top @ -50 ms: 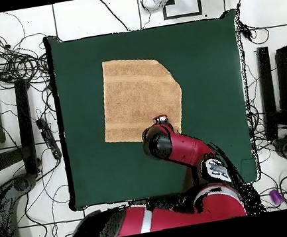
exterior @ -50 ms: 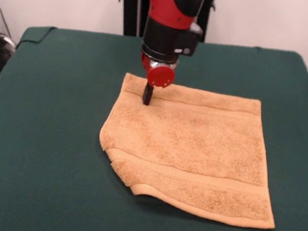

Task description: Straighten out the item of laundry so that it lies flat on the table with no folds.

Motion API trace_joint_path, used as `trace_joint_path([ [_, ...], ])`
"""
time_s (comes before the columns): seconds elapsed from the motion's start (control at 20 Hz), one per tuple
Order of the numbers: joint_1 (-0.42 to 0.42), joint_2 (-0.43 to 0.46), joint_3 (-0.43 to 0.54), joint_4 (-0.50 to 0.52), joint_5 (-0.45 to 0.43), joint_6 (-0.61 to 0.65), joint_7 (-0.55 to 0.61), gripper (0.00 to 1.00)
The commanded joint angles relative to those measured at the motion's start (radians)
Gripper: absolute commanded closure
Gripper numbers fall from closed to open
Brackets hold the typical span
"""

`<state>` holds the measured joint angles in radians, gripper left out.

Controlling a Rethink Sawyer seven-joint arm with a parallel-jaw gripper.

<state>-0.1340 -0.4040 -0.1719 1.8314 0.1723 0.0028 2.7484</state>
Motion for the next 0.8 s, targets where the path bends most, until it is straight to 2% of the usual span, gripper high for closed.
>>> trace_joint_path([
  [0.05,-0.015,0.015,0.177,-0.011,-0.034,0.121,-0.001,1.0],
  [0.2,0.018,0.057,0.179,-0.014,-0.003,0.051,0.062,1.0],
  [0.3,-0.007,0.06,0.239,0.005,0.027,0.032,0.106,1.0],
  [0.5,-0.043,0.023,0.306,0.037,0.059,0.072,0.134,1.0],
  [0.8,-0.12,-0.034,0.394,0.096,0.062,0.147,0.118,1.0],
])
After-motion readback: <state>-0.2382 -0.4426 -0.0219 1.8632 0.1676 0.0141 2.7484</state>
